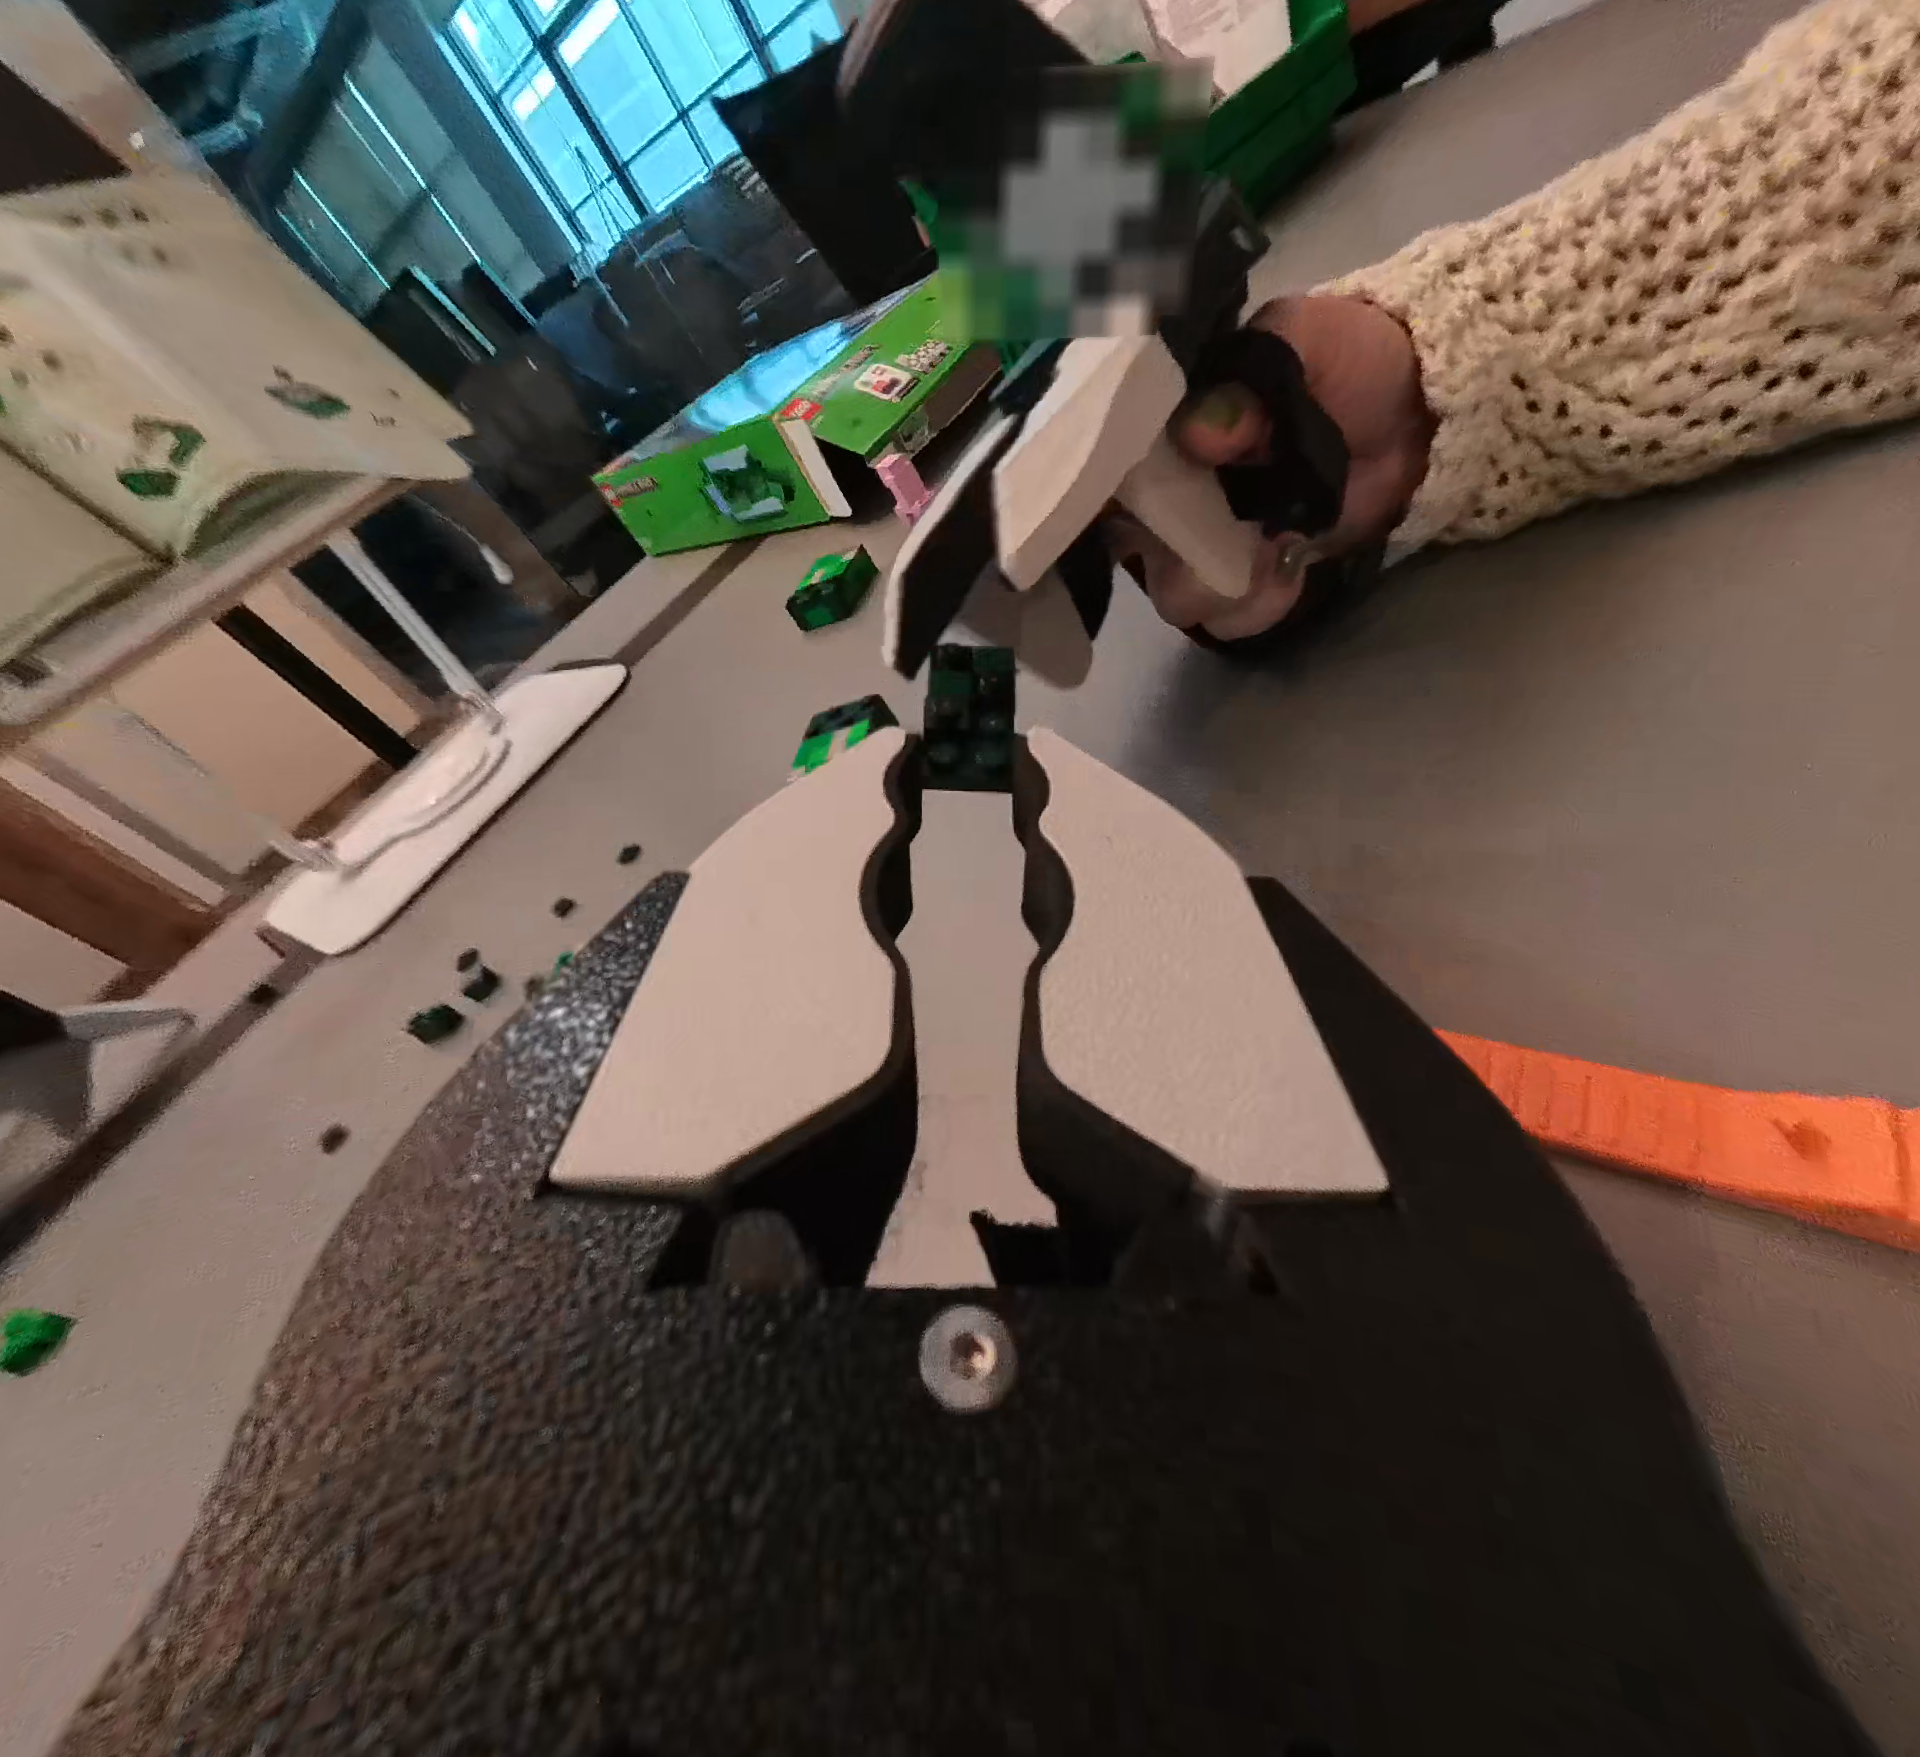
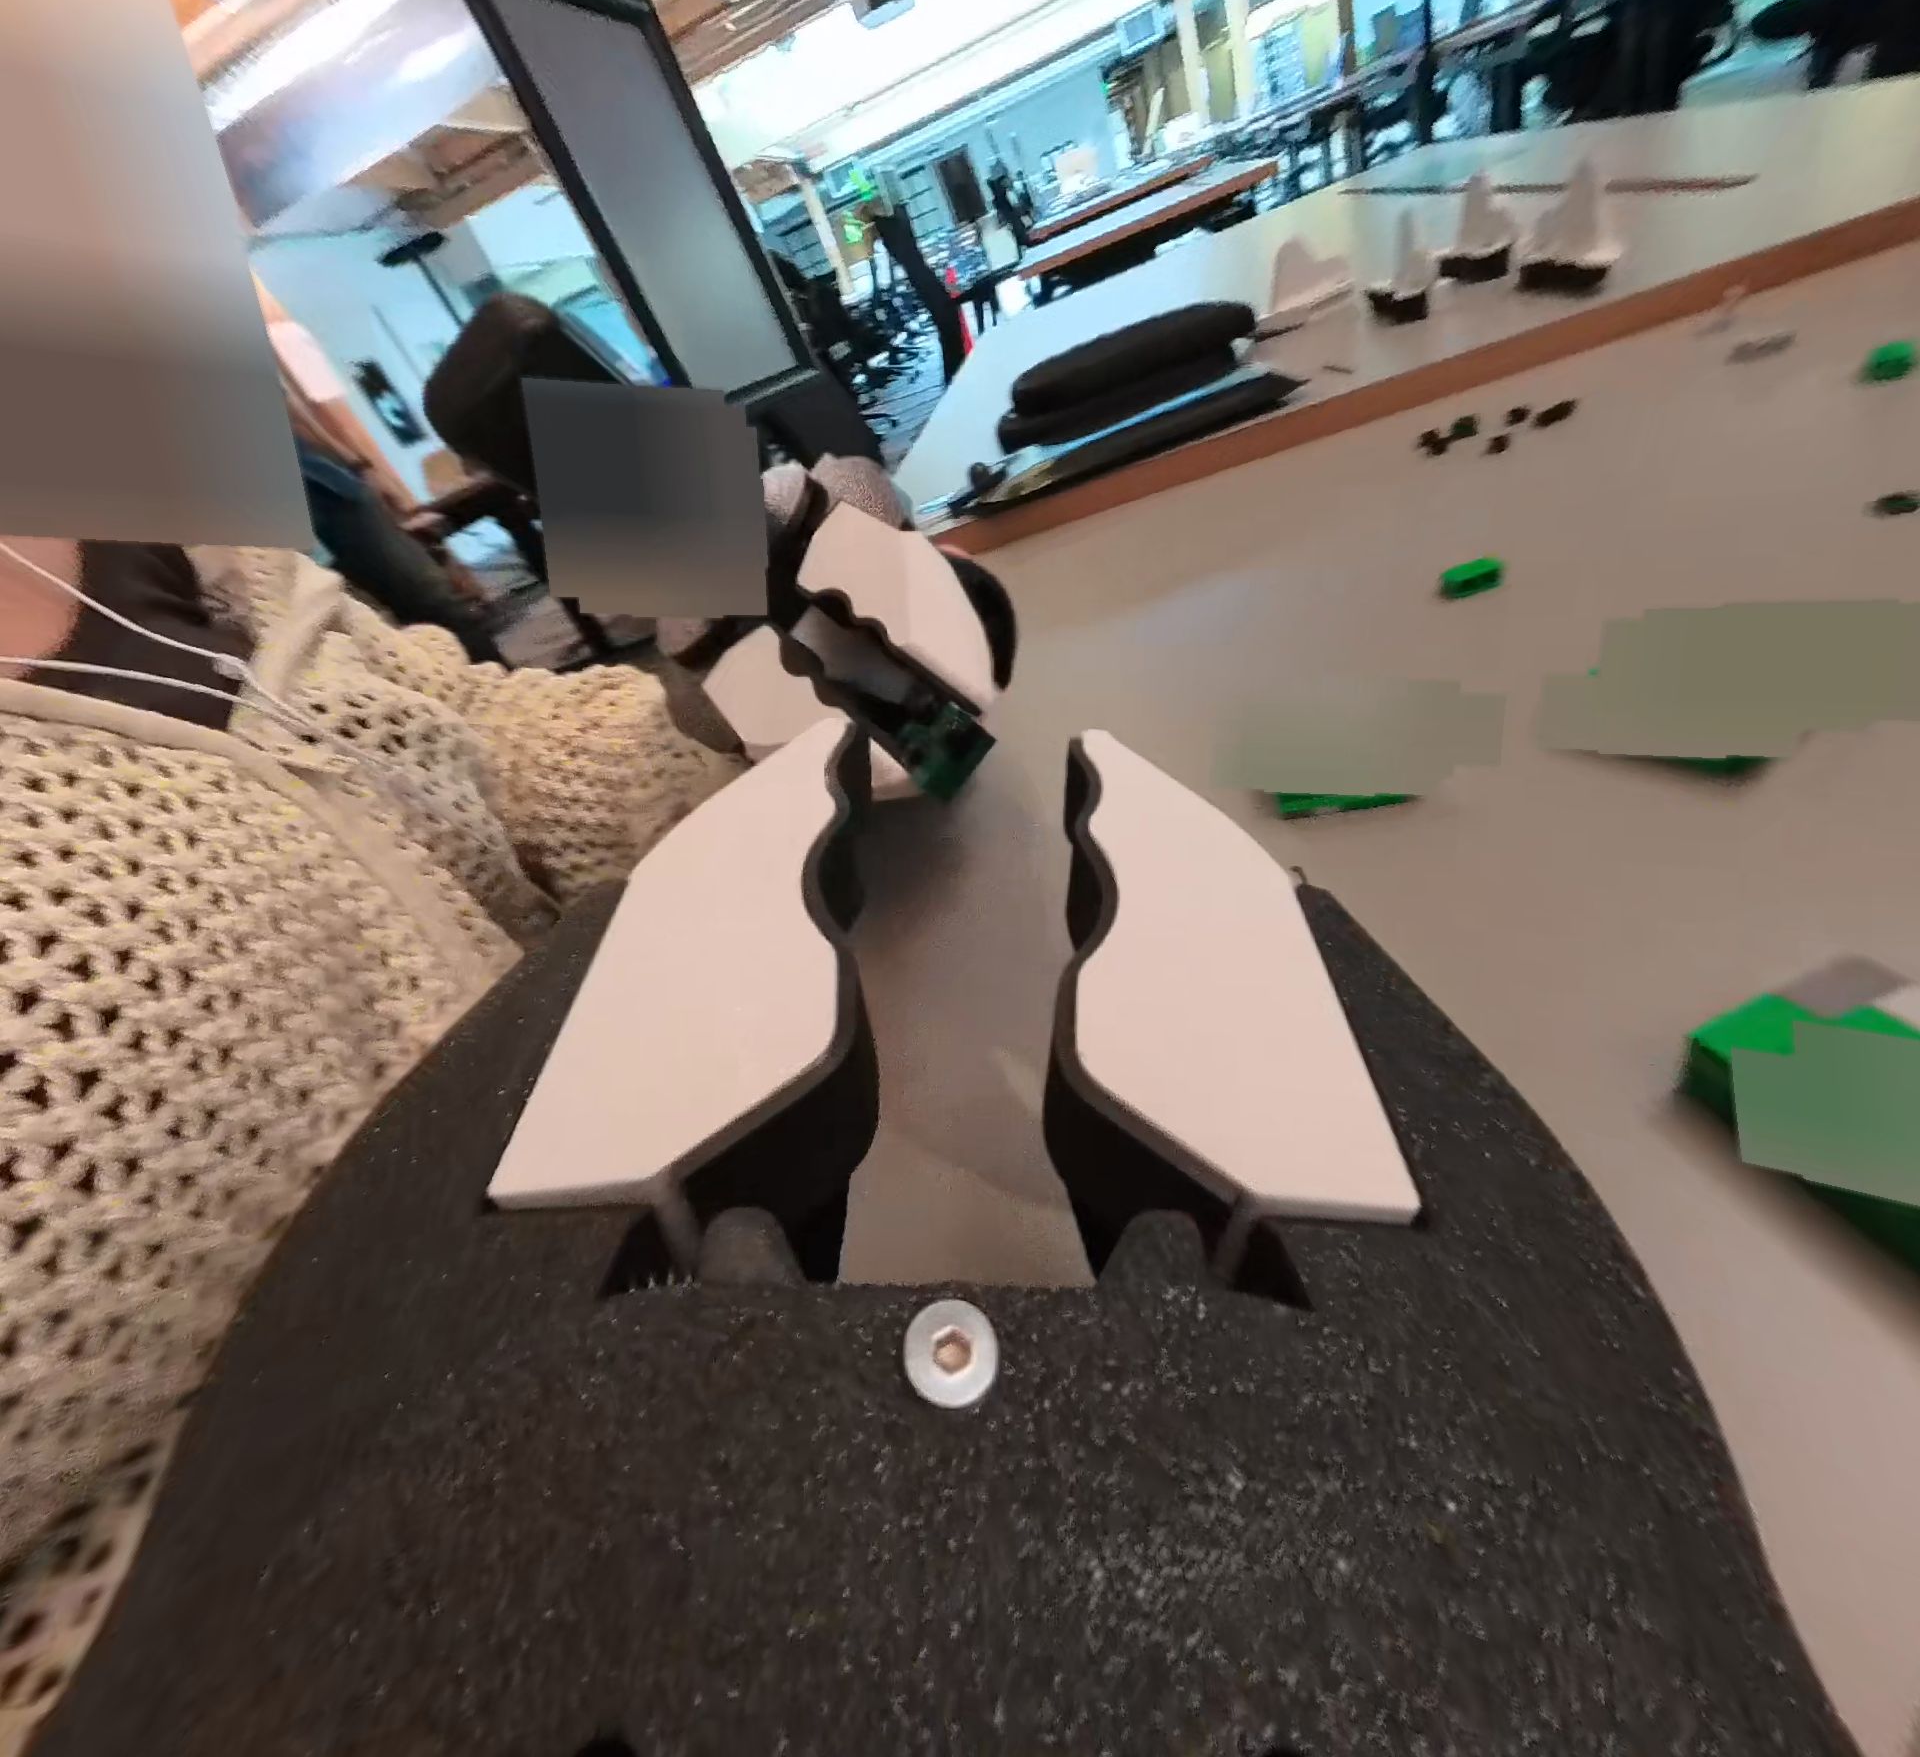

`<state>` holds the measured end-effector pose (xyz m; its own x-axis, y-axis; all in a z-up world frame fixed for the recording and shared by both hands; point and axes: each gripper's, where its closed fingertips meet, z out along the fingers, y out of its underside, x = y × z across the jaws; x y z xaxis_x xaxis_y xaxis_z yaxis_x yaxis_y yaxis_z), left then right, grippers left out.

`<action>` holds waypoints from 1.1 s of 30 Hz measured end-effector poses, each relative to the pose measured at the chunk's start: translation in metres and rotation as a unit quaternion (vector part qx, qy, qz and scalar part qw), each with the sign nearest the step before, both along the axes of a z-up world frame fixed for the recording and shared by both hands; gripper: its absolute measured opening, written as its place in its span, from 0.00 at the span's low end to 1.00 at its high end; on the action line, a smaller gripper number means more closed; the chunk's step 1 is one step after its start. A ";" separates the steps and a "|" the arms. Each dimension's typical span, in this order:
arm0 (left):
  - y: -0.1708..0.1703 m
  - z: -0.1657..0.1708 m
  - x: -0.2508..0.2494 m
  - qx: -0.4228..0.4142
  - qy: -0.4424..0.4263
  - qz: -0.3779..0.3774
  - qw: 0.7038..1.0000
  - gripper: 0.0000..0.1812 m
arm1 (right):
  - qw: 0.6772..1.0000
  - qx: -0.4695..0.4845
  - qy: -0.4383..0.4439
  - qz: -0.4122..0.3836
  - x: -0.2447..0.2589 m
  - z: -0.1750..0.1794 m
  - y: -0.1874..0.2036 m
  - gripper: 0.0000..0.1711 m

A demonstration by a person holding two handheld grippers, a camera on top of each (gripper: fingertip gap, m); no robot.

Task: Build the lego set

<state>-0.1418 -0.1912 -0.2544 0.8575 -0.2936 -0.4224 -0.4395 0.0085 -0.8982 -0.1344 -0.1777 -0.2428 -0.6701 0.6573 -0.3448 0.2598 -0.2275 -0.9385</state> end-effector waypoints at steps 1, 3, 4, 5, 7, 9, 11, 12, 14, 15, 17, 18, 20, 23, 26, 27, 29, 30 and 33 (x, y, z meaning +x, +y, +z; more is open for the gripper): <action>0.001 -0.001 -0.002 -0.007 -0.015 0.000 1.000 0.09 | 1.000 0.012 0.015 -0.013 -0.001 0.001 0.004 0.23; 0.002 -0.001 -0.005 -0.018 -0.043 -0.001 0.999 0.09 | 0.997 0.045 0.044 -0.034 -0.001 0.003 0.007 0.27; 0.002 -0.002 -0.007 -0.023 -0.057 -0.001 0.998 0.09 | 0.995 0.068 0.058 -0.044 -0.002 0.002 0.007 0.28; 0.002 -0.002 -0.009 -0.027 -0.069 0.000 0.997 0.09 | 0.992 0.090 0.071 -0.053 -0.002 0.002 0.008 0.28; 0.002 0.000 -0.011 -0.029 -0.093 -0.005 0.995 0.09 | 0.987 0.120 0.089 -0.066 -0.002 0.001 0.007 0.25; 0.002 -0.001 -0.013 -0.035 -0.113 -0.010 0.993 0.09 | 0.984 0.133 0.101 -0.069 -0.002 0.002 0.005 0.25; 0.001 -0.001 -0.011 -0.043 -0.130 -0.023 0.990 0.09 | 0.979 0.155 0.117 -0.067 -0.001 0.002 0.002 0.24; 0.001 -0.002 -0.009 -0.051 -0.139 -0.035 0.988 0.09 | 0.974 0.176 0.124 -0.066 0.000 0.001 0.000 0.24; 0.000 -0.003 -0.005 -0.068 -0.157 -0.057 0.984 0.09 | 0.962 0.222 0.143 -0.067 0.002 0.001 -0.002 0.24; -0.001 -0.003 -0.004 -0.073 -0.166 -0.067 0.981 0.09 | 0.954 0.248 0.157 -0.067 0.004 0.002 -0.003 0.24; -0.002 -0.002 -0.002 -0.088 -0.190 -0.090 0.974 0.09 | 0.940 0.293 0.164 -0.065 0.006 -0.001 -0.007 0.23; -0.003 -0.002 -0.001 -0.094 -0.201 -0.100 0.970 0.09 | 0.941 0.296 0.153 -0.057 0.006 -0.004 -0.010 0.22; -0.004 -0.001 -0.001 -0.103 -0.219 -0.118 0.963 0.09 | 0.956 0.260 0.131 -0.041 0.005 -0.004 -0.017 0.20; -0.007 0.001 0.003 -0.105 -0.222 -0.140 0.959 0.09 | 0.968 0.222 0.113 -0.027 0.004 -0.003 -0.019 0.20; -0.009 -0.002 0.010 -0.109 -0.198 -0.151 0.962 0.09 | 0.973 0.214 0.087 -0.012 0.005 -0.009 -0.020 0.20; -0.009 -0.004 0.011 -0.112 -0.194 -0.150 0.963 0.09 | 0.975 0.209 0.076 0.001 0.006 -0.011 -0.022 0.20; -0.009 -0.005 0.011 -0.116 -0.192 -0.152 0.963 0.09 | 0.980 0.190 0.065 0.019 0.008 -0.012 -0.027 0.17; -0.009 -0.004 0.012 -0.116 -0.193 -0.154 0.962 0.09 | 0.981 0.183 0.063 0.022 0.008 -0.012 -0.028 0.16; -0.010 -0.004 0.014 -0.117 -0.194 -0.160 0.961 0.09 | 0.984 0.169 0.055 0.021 0.007 -0.011 -0.026 0.10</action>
<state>-0.1280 -0.2013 -0.2582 0.7872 -0.6164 0.0196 -0.0805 -0.1343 -0.9877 -0.1274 -0.2034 -0.2535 -0.7203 0.6928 -0.0353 0.1547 0.1109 -0.9817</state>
